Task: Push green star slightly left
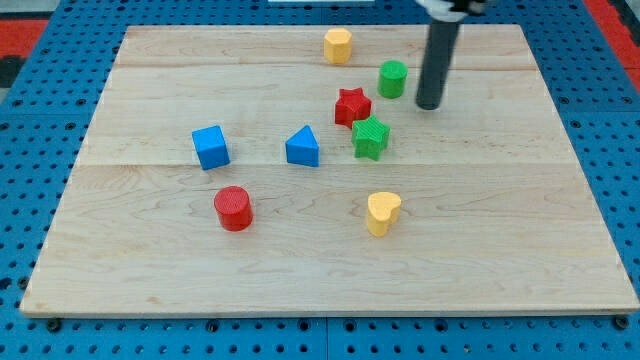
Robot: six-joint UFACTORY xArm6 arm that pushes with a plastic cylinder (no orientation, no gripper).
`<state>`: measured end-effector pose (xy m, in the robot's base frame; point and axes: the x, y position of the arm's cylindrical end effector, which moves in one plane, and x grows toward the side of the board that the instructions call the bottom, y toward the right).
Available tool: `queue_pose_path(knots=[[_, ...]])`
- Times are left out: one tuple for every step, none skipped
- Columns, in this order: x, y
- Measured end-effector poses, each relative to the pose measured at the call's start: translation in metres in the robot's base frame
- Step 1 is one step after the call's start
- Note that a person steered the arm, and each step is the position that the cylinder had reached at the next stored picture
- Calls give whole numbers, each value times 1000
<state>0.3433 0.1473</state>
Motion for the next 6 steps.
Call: queue_pose_path(knots=[[-52, -42], [-82, -101], [-26, -33], [34, -29], [46, -72], [65, -72]])
